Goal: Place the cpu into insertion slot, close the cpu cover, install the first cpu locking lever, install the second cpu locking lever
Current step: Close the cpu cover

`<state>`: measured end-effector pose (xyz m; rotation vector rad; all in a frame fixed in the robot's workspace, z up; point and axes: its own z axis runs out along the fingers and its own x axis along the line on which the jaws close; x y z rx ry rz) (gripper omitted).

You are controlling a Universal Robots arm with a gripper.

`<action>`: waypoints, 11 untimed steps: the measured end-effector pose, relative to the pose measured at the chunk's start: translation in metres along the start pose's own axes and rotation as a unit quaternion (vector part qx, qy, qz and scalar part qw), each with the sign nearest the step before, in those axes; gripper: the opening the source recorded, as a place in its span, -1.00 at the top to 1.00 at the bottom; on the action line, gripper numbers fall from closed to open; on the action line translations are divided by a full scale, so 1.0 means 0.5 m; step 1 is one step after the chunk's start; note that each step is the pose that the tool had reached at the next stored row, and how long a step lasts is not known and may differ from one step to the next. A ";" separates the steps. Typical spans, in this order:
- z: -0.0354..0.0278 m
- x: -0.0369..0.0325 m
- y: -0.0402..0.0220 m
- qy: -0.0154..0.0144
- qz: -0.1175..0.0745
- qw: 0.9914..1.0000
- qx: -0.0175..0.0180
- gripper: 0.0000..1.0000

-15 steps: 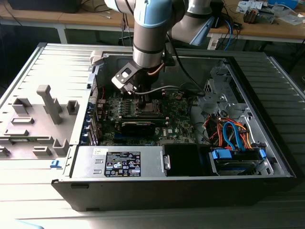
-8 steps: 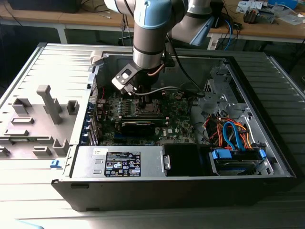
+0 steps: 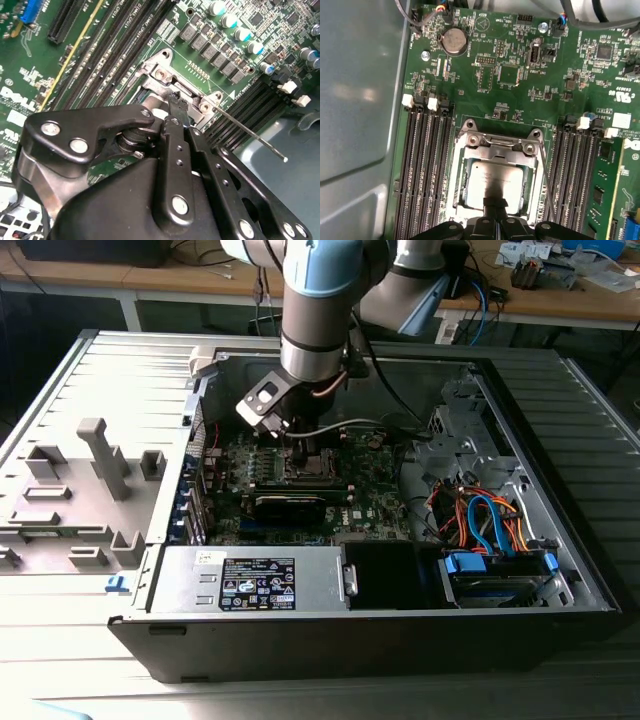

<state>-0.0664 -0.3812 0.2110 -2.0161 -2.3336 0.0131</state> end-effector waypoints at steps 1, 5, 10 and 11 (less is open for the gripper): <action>-0.002 -0.001 0.006 0.001 0.000 1.000 0.001 0.79; -0.034 -0.004 0.031 0.017 -0.006 1.000 0.002 0.79; -0.046 -0.003 0.030 0.019 -0.006 1.000 0.001 0.79; -0.047 -0.003 0.030 0.020 -0.006 1.000 0.001 0.79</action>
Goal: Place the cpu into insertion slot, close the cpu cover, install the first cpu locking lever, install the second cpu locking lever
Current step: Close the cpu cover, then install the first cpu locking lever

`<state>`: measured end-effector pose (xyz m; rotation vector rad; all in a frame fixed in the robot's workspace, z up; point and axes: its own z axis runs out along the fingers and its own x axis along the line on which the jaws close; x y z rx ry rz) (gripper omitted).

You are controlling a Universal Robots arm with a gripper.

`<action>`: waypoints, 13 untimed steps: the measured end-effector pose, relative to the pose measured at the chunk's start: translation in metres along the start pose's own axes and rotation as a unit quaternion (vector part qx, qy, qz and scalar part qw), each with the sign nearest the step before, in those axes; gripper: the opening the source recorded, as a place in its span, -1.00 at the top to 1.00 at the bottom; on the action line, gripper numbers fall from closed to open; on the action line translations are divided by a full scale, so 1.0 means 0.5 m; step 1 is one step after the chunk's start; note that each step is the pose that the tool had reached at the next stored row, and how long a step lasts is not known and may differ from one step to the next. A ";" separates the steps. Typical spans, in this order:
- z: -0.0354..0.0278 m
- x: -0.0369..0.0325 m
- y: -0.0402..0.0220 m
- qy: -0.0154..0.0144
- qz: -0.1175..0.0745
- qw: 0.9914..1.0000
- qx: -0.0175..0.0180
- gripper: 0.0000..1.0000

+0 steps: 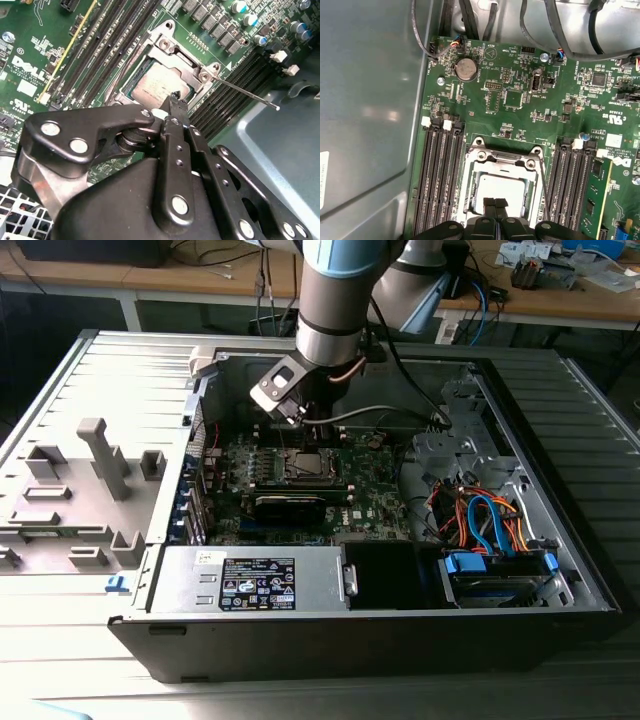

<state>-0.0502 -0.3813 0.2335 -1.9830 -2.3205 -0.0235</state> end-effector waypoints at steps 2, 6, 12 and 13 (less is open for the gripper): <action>0.000 0.000 0.000 0.000 0.000 1.000 0.000 0.79; 0.000 0.000 0.000 0.000 0.000 1.000 0.000 0.79; 0.000 0.000 0.000 0.000 -0.004 1.000 0.000 0.79; 0.000 0.000 0.000 0.000 -0.005 1.000 0.000 0.79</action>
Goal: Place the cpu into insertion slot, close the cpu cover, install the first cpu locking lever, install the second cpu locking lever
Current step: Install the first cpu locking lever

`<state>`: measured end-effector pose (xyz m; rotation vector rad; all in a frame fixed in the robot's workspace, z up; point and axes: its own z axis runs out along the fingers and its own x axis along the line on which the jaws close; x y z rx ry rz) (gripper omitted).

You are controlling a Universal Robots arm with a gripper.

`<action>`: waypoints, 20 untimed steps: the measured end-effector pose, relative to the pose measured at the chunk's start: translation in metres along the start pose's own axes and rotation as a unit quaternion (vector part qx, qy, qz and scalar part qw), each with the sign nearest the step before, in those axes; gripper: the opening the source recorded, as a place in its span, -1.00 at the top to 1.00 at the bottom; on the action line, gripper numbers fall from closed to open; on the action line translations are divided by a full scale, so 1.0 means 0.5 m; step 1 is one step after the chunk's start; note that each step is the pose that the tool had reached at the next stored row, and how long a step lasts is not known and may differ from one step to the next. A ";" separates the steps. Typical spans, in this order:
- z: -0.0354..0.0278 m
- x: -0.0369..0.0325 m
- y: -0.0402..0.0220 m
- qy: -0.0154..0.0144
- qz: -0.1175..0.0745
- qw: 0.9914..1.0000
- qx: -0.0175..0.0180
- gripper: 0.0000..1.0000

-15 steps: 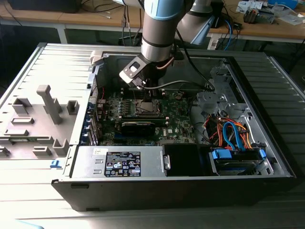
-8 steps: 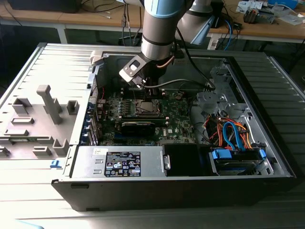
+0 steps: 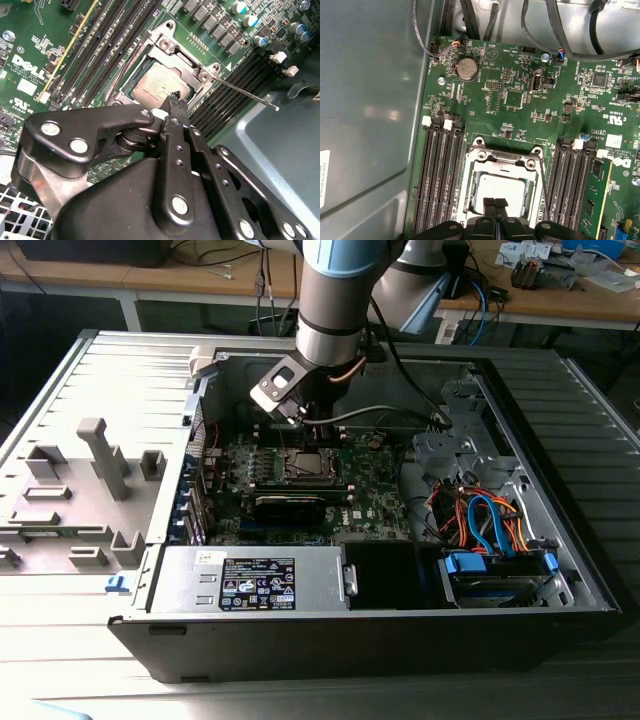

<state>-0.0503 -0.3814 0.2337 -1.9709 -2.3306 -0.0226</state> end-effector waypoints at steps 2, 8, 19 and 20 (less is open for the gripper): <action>0.000 0.000 0.000 0.000 -0.004 1.000 0.000 0.79; 0.000 0.000 0.000 -0.001 -0.012 1.000 0.001 0.79; 0.000 0.000 0.000 -0.001 -0.021 1.000 0.002 0.79; 0.000 0.000 0.000 -0.001 -0.022 1.000 0.002 0.79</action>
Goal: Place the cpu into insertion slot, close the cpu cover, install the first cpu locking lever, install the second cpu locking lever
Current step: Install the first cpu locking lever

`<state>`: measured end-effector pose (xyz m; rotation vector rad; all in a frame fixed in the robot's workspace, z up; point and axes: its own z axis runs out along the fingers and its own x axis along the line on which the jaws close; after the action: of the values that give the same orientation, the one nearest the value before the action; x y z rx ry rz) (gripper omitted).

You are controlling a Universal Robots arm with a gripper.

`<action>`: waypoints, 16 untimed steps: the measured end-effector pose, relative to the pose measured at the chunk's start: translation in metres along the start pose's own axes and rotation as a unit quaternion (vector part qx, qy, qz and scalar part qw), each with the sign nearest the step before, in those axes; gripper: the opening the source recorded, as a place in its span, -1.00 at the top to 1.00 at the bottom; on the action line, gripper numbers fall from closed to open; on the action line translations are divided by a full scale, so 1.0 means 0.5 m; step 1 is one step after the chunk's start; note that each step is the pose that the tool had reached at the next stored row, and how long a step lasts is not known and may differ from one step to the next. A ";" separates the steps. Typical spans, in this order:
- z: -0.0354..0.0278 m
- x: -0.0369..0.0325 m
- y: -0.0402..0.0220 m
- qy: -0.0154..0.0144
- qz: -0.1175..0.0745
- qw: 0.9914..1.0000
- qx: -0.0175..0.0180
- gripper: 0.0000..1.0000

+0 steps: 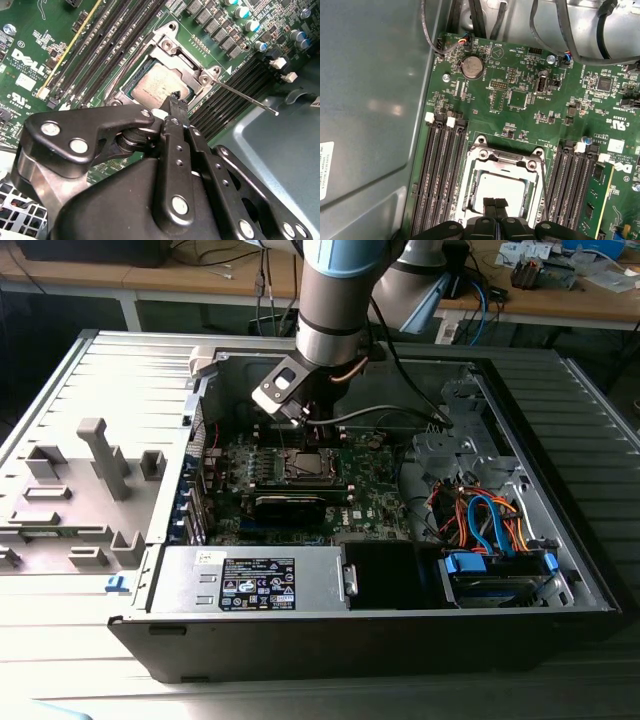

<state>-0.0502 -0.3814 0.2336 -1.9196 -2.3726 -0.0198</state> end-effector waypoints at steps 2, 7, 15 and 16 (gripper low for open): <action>0.000 0.000 0.000 0.000 -0.002 1.000 0.000 0.79; 0.000 0.000 0.000 0.000 -0.007 1.000 0.001 0.79; 0.000 0.000 0.000 -0.001 -0.014 1.000 0.001 0.79; 0.000 0.000 0.000 -0.001 -0.014 1.000 0.001 0.79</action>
<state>-0.0503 -0.3814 0.2336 -1.8855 -2.3996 -0.0177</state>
